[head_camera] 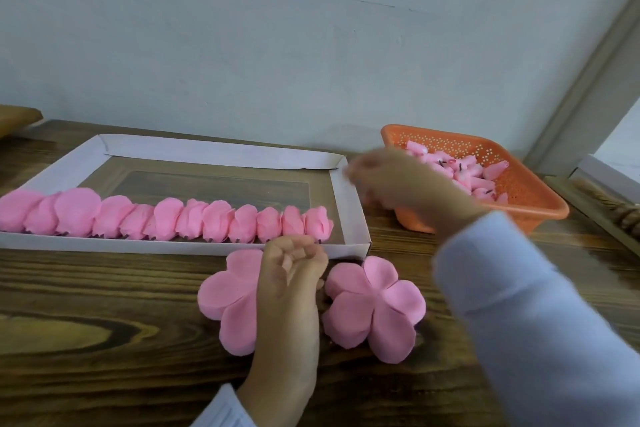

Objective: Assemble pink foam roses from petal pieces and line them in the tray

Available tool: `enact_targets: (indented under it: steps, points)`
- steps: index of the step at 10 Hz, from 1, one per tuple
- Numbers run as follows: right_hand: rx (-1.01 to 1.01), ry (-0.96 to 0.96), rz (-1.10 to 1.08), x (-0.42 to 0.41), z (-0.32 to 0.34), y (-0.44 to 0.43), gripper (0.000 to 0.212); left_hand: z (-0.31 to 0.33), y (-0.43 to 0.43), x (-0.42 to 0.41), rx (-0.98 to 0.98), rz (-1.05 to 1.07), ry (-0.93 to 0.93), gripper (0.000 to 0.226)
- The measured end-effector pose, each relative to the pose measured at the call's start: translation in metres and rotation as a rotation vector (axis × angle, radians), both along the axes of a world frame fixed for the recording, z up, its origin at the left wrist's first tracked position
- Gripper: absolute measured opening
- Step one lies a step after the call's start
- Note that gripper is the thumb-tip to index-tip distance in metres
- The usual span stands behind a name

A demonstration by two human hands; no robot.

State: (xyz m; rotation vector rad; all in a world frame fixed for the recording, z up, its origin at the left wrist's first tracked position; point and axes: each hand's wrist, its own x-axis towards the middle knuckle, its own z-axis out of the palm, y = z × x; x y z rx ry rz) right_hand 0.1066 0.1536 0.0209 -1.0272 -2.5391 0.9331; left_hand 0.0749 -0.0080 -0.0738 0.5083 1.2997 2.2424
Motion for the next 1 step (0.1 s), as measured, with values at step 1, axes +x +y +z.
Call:
enact_targets:
  steps: [1]
  points:
    - [-0.133, 0.143, 0.056, 0.0962, 0.1170, 0.0734, 0.008, -0.0007, -0.0008, 0.0036, -0.048, -0.008, 0.097, 0.016]
